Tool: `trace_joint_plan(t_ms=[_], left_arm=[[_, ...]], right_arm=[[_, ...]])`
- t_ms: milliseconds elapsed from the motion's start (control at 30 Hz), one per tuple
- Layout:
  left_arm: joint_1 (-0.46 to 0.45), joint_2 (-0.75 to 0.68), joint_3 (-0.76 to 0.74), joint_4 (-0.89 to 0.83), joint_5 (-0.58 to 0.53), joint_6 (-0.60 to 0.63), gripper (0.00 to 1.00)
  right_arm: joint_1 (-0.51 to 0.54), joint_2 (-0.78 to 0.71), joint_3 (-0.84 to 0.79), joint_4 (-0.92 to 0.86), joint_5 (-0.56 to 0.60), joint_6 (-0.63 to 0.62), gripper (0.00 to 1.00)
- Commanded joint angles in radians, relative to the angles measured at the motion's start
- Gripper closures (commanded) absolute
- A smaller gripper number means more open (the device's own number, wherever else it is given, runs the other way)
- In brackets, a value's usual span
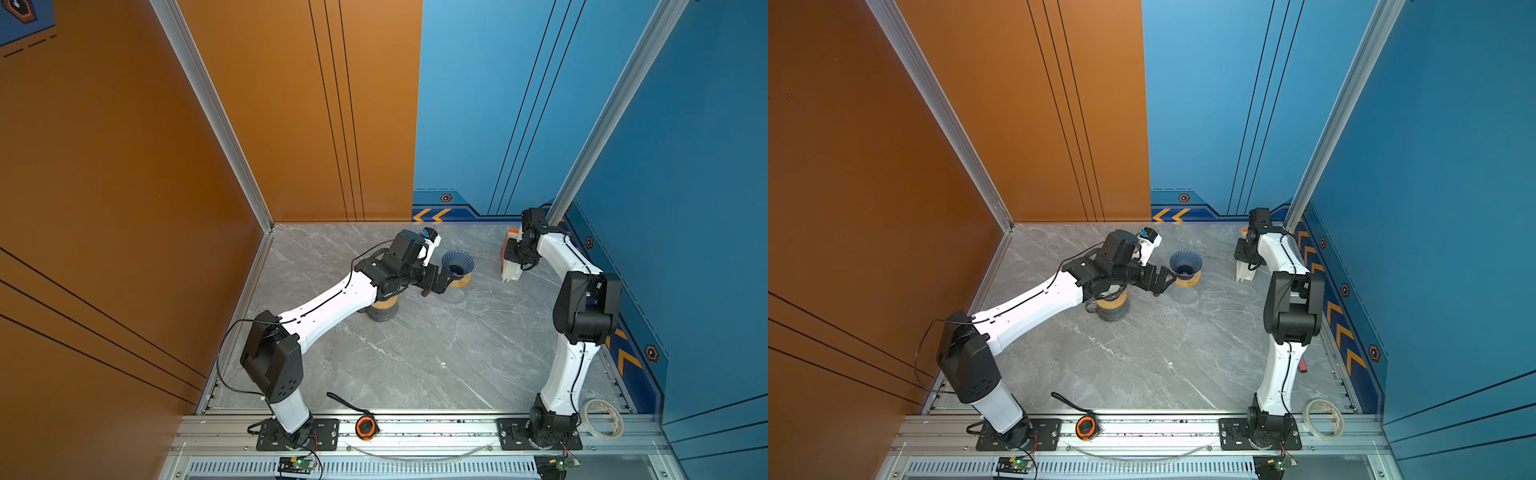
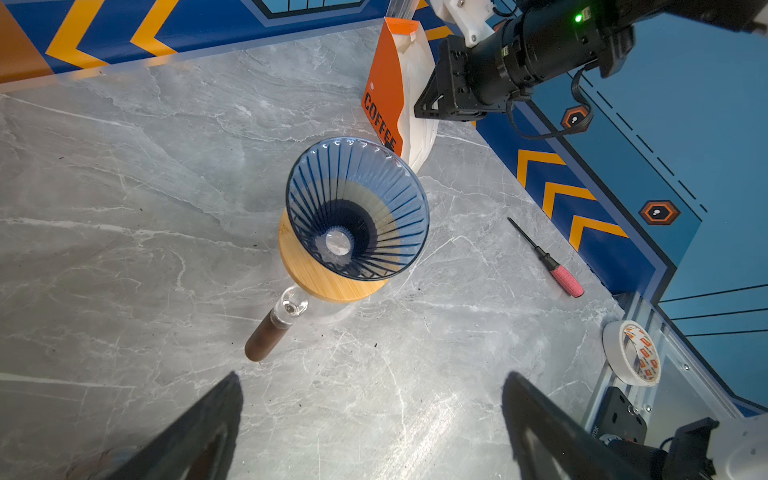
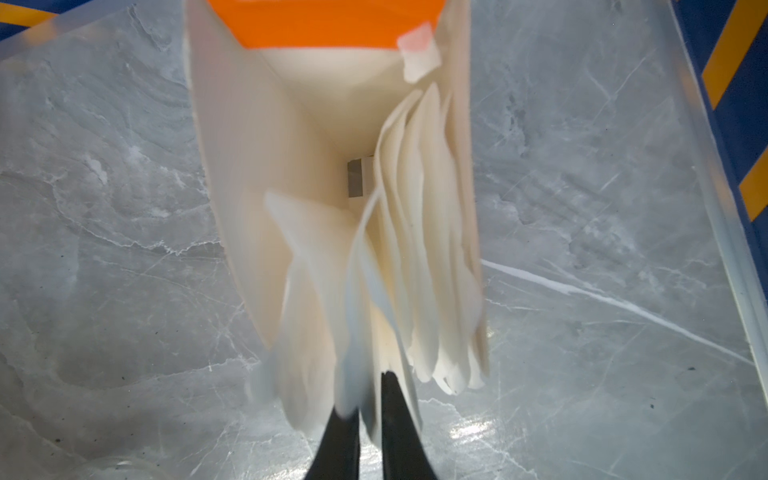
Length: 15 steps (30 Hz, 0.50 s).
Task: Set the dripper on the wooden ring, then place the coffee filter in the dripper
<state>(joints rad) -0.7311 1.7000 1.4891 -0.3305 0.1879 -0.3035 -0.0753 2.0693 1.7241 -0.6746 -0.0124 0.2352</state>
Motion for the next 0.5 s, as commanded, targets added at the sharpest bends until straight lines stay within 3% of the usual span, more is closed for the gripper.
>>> trace_joint_plan(t_ms=[0,467], left_arm=[[0.01,0.018,0.026,-0.016,0.023,-0.003,0.02],[0.008,0.012,0.025,-0.016,0.023,-0.002,0.02]], right_arm=[[0.008,0.012,-0.008,-0.037,0.034,0.006,0.82],[0.02,-0.129,-0.08,-0.037,0.026,0.006,0.76]])
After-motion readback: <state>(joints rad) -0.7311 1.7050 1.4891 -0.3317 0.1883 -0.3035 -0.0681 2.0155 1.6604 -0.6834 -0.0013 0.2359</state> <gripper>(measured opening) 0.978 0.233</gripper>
